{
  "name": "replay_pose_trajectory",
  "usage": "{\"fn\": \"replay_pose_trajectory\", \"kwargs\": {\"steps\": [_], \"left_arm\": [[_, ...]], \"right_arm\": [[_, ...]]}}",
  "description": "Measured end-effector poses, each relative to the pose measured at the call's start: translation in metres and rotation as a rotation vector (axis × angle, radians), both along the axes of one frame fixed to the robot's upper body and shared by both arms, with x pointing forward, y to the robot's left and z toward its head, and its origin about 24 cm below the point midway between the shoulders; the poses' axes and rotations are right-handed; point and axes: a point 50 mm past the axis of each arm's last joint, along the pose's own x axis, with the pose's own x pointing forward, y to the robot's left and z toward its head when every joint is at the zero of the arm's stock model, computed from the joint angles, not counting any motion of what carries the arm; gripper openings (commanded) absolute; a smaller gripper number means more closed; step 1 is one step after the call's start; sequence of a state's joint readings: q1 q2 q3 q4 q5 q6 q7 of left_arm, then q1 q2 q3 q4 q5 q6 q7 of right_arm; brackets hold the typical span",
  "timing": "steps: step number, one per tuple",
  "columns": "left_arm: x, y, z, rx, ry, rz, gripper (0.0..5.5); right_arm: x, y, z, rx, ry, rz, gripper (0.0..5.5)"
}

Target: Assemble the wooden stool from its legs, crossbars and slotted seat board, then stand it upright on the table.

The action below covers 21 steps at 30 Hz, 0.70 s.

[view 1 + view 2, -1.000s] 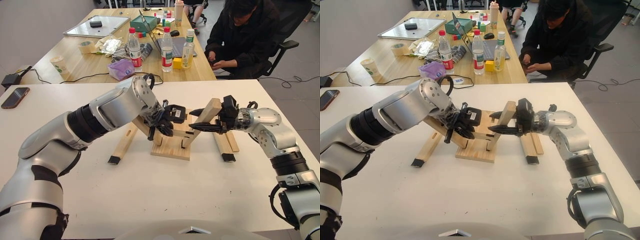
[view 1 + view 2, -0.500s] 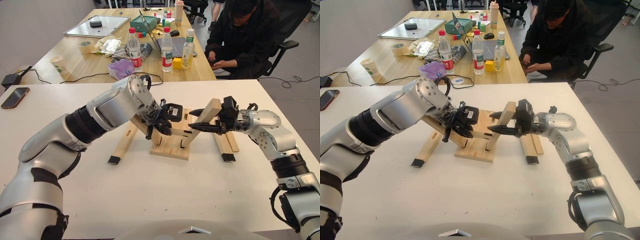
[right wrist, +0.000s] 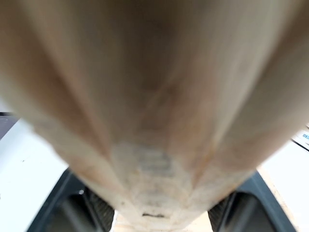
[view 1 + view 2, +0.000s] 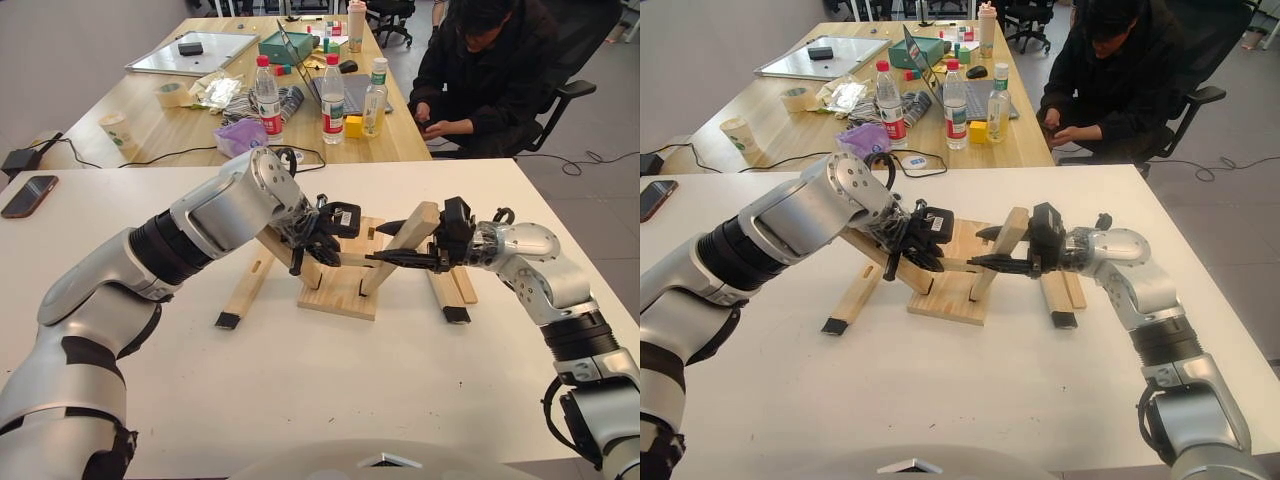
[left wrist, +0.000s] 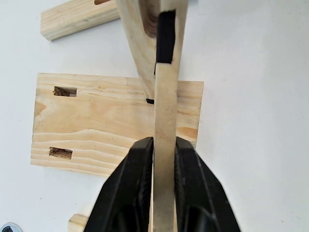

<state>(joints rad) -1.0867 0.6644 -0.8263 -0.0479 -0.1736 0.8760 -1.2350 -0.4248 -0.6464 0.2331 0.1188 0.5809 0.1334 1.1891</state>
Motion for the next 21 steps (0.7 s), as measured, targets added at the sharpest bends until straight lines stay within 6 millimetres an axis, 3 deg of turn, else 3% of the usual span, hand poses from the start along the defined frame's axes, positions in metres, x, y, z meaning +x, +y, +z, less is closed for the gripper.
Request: {"fn": "replay_pose_trajectory", "kwargs": {"steps": [21], "left_arm": [[-0.0018,0.0053,0.0047,-0.029,0.025,0.081,0.45]], "right_arm": [[-0.0016,0.0083,0.0085,-0.042,-0.057,0.026,2.05]]}}
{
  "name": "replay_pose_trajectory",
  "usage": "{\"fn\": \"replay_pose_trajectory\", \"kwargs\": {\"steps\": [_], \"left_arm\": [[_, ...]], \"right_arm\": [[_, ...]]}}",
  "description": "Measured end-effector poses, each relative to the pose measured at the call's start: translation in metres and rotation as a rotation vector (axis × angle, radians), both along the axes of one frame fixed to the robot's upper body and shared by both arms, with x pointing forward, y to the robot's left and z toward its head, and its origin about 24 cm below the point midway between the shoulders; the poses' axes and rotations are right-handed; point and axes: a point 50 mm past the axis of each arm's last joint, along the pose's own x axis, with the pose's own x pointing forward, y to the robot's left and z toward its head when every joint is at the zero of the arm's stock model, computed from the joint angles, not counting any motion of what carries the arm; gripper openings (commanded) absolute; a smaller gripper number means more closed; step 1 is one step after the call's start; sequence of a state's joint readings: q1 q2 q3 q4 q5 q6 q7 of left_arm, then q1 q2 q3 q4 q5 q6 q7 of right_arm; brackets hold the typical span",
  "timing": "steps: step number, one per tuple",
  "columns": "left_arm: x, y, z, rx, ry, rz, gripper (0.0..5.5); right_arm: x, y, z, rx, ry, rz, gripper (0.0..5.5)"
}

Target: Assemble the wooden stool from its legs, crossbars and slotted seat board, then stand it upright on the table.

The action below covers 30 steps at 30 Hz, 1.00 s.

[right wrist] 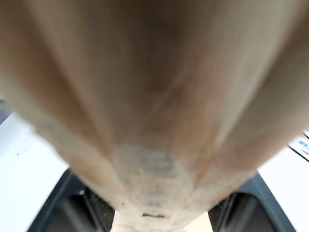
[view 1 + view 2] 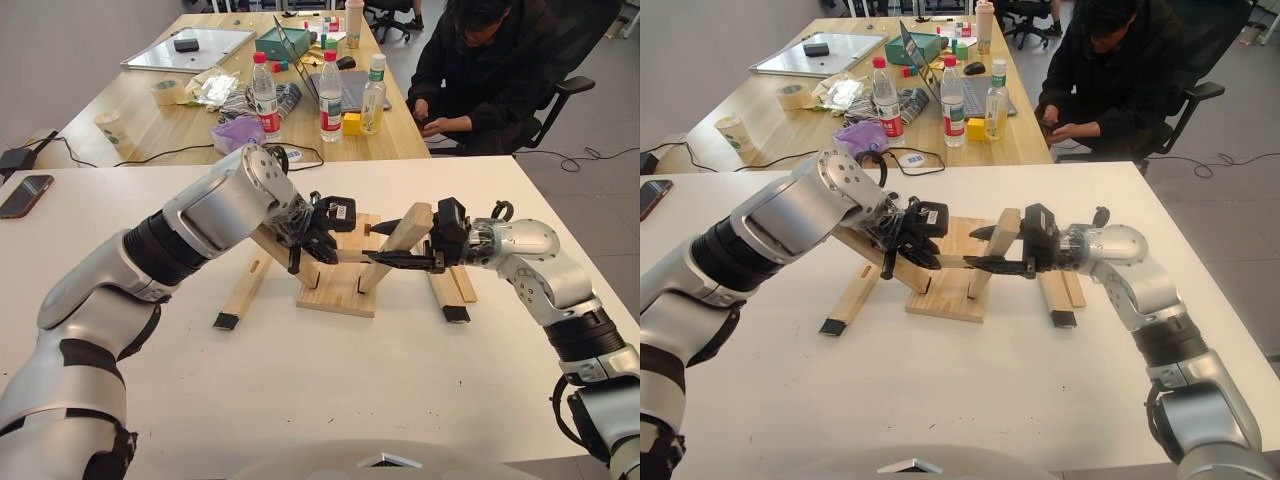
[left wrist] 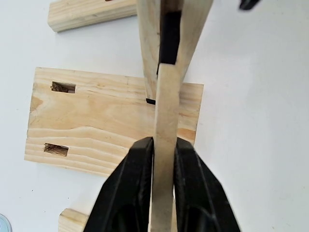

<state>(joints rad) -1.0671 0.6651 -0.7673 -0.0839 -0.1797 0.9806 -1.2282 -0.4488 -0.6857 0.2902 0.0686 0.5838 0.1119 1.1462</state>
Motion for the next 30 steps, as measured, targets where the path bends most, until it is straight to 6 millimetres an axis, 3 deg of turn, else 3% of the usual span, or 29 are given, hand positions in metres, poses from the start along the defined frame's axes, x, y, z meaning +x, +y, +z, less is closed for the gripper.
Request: {"fn": "replay_pose_trajectory", "kwargs": {"steps": [24,26,28,29,30], "left_arm": [[-0.003,0.011,0.0,-0.045,0.008,0.061,0.45],[-0.003,0.012,0.0,-0.046,0.007,0.062,0.45],[-0.005,0.019,-0.003,-0.039,0.031,0.08,0.45],[-0.002,0.03,-0.002,-0.031,0.025,0.139,0.45],[0.002,0.044,-0.002,0.001,0.015,0.216,0.45]], "right_arm": [[0.002,0.013,0.015,-0.079,0.043,-0.007,2.05],[0.002,0.014,0.015,-0.084,0.051,-0.011,2.6],[-0.003,-0.004,-0.025,-0.311,0.25,-0.094,2.94],[-0.021,-0.017,-0.06,-0.413,0.421,-0.103,3.14],[-0.034,-0.02,-0.079,-0.447,0.516,-0.094,3.37]]}}
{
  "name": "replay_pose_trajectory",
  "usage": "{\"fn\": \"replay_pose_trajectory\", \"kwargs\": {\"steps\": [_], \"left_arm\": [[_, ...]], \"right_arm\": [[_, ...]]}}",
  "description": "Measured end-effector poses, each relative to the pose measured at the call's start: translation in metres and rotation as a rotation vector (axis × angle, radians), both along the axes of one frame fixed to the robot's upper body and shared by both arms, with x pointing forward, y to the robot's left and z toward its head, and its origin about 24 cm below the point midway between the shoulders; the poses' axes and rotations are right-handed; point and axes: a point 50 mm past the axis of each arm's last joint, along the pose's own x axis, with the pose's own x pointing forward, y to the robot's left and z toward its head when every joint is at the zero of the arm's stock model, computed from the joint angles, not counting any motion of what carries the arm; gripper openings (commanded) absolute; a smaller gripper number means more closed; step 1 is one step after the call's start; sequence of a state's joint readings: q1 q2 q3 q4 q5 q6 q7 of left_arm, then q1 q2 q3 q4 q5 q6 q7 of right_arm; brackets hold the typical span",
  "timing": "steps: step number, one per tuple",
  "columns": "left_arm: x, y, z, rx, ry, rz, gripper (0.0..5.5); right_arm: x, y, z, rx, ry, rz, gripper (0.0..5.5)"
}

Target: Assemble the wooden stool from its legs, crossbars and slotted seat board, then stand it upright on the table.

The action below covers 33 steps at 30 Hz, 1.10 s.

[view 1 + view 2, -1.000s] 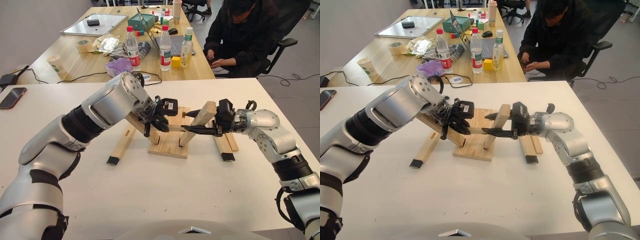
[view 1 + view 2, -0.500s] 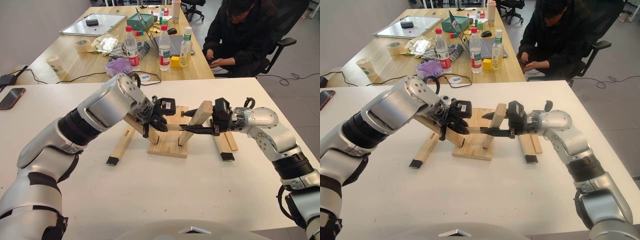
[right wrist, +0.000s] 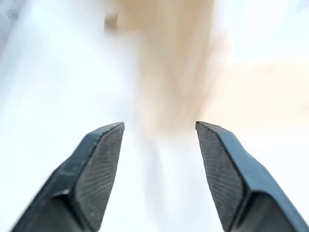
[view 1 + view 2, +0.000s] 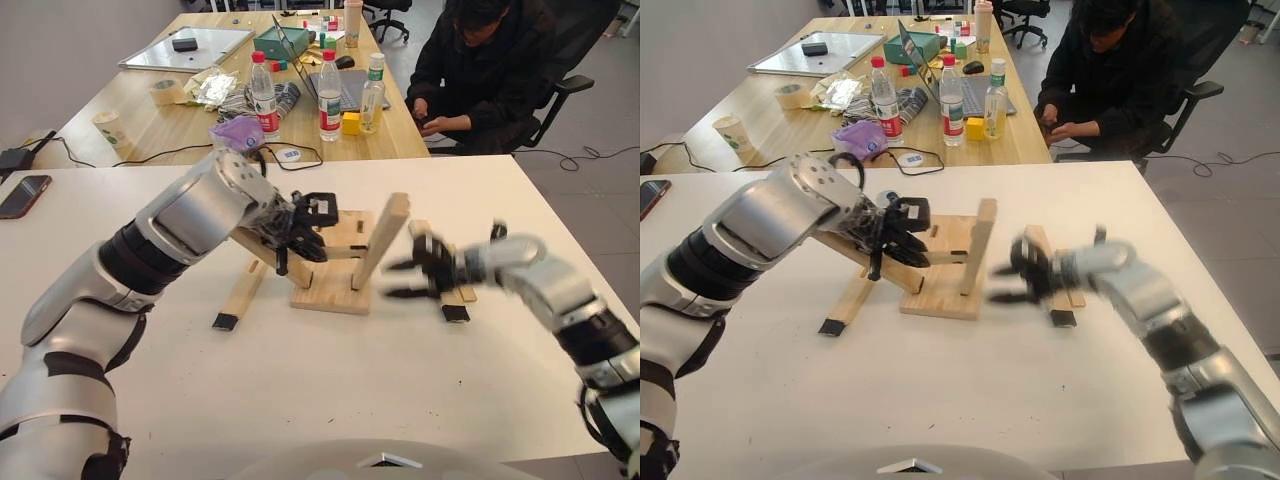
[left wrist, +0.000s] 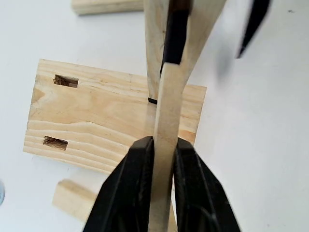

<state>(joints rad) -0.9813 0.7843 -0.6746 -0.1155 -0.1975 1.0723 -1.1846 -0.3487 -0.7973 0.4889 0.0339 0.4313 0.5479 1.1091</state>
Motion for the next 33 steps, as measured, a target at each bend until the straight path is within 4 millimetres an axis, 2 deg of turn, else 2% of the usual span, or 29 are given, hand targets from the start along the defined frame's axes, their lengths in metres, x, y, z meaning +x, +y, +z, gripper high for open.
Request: {"fn": "replay_pose_trajectory", "kwargs": {"steps": [1,6,7,11,12,16,18,24,26,27,28,30,32,33], "left_arm": [[0.003,0.005,0.0,0.013,-0.004,0.037,0.45],[0.005,0.005,0.002,-0.003,-0.008,0.049,0.45],[0.005,0.005,0.002,-0.009,-0.005,0.055,0.82],[0.008,0.003,0.005,-0.081,0.043,0.092,0.99],[0.008,0.001,0.006,-0.103,0.044,0.091,0.99],[0.012,-0.005,0.016,-0.215,0.066,0.11,0.99],[0.015,-0.005,0.024,-0.248,0.039,0.125,0.99],[0.025,0.002,0.076,-0.409,-0.103,0.196,0.99],[0.031,0.009,0.094,-0.507,-0.167,0.277,0.99],[0.034,0.016,0.104,-0.551,-0.224,0.327,0.99],[0.038,0.027,0.117,-0.603,-0.329,0.408,0.99],[0.037,0.047,0.129,-0.693,-0.464,0.539,0.73],[0.031,0.07,0.121,-0.775,-0.574,0.699,0.44],[0.027,0.085,0.109,-0.798,-0.609,0.808,0.3]], "right_arm": [[0.001,0.0,0.001,-0.004,-0.005,-0.001,3.49],[0.006,0.0,0.008,-0.027,-0.041,0.013,4.25],[0.006,-0.001,0.009,-0.025,-0.046,0.008,4.38],[0.009,0.001,0.012,-0.016,-0.071,-0.004,5.11],[0.009,0.005,0.01,0.0,-0.068,0.002,5.22],[0.011,0.001,0.013,-0.007,-0.088,-0.015,5.22],[0.012,0.0,0.014,-0.007,-0.091,-0.022,5.22],[0.011,0.001,0.013,0.006,-0.087,-0.037,5.22],[0.01,0.005,0.012,0.028,-0.09,-0.05,5.22],[0.011,0.003,0.013,0.029,-0.097,-0.075,5.03],[0.014,0.0,0.016,0.034,-0.121,-0.126,4.89],[0.02,0.003,0.022,0.067,-0.171,-0.224,4.58],[0.026,0.006,0.033,0.096,-0.235,-0.328,4.26],[0.028,0.005,0.039,0.109,-0.273,-0.389,4.1]]}}
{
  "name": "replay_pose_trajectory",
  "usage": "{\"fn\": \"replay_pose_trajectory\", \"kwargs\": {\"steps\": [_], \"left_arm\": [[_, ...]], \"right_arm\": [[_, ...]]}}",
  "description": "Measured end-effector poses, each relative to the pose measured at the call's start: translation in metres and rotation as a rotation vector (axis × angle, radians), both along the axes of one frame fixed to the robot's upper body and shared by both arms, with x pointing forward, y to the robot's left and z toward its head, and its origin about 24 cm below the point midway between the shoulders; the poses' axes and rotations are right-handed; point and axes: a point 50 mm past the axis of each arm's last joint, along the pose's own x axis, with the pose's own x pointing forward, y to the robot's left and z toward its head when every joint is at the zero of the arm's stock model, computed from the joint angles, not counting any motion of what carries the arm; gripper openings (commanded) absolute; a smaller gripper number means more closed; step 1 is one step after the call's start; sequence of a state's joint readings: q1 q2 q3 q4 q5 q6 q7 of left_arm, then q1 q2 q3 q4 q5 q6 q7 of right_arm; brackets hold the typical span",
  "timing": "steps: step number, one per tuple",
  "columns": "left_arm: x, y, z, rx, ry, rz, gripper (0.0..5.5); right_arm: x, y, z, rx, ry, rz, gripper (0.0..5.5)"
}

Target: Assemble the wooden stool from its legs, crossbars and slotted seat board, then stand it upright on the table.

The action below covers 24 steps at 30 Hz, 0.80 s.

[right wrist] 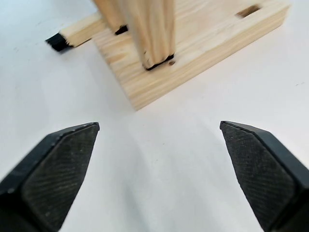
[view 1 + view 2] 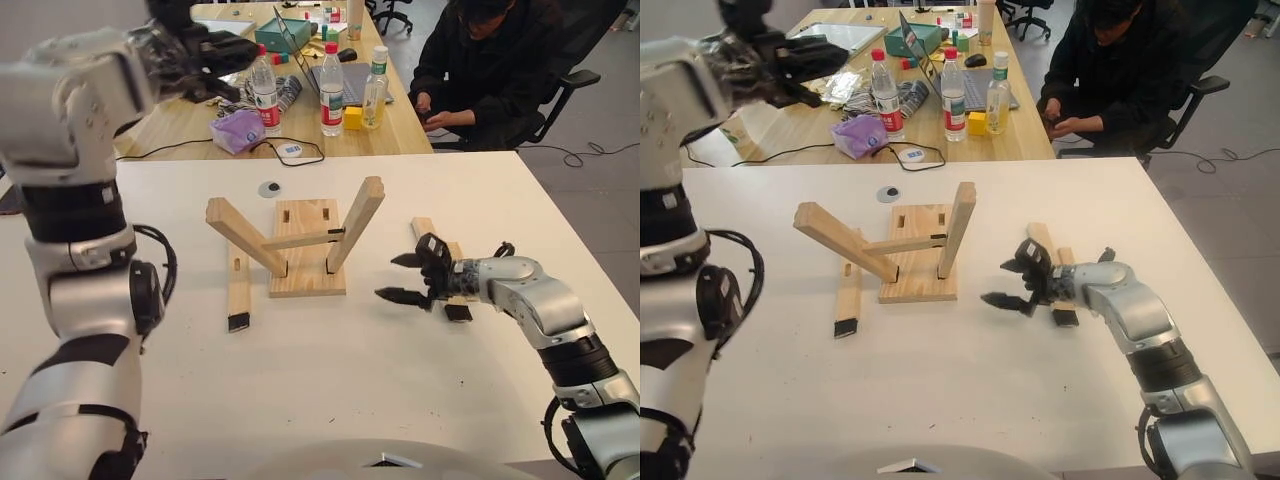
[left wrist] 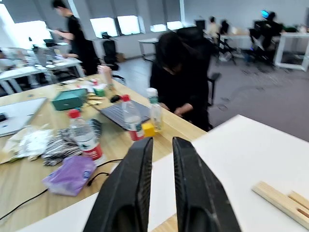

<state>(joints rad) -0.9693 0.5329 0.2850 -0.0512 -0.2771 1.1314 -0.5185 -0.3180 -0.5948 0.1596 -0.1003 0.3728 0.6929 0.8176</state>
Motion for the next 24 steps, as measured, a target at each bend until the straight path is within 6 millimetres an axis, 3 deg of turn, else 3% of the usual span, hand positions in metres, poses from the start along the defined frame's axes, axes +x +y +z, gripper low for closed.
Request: {"fn": "replay_pose_trajectory", "kwargs": {"steps": [3,5,8,12,16,21,23,24], "left_arm": [[-0.015,0.031,-0.045,-0.091,0.028,0.282,0.0],[-0.027,0.039,-0.071,-0.149,0.053,0.423,0.0],[-0.041,0.036,-0.098,-0.216,0.102,0.526,0.0],[-0.059,0.012,-0.13,-0.327,0.191,0.652,0.0],[-0.071,0.005,-0.14,-0.391,0.242,0.778,0.0],[-0.063,-0.017,-0.132,-0.403,0.239,0.75,0.0],[-0.056,-0.033,-0.124,-0.404,0.219,0.686,0.0],[-0.055,-0.033,-0.124,-0.404,0.218,0.696,0.0]], "right_arm": [[0.004,-0.004,0.011,0.004,-0.083,-0.206,3.66],[0.009,-0.004,0.013,0.015,-0.132,-0.375,3.32],[0.013,-0.004,0.016,0.044,-0.176,-0.558,2.79],[0.011,0.014,0.025,0.091,-0.227,-0.684,2.11],[0.01,0.013,0.032,0.049,-0.298,-0.763,1.44],[0.013,0.057,0.042,0.021,-0.367,-0.616,0.64],[0.008,0.086,0.048,0.04,-0.384,-0.486,0.27],[0.005,0.089,0.048,0.021,-0.395,-0.468,0.08]]}}
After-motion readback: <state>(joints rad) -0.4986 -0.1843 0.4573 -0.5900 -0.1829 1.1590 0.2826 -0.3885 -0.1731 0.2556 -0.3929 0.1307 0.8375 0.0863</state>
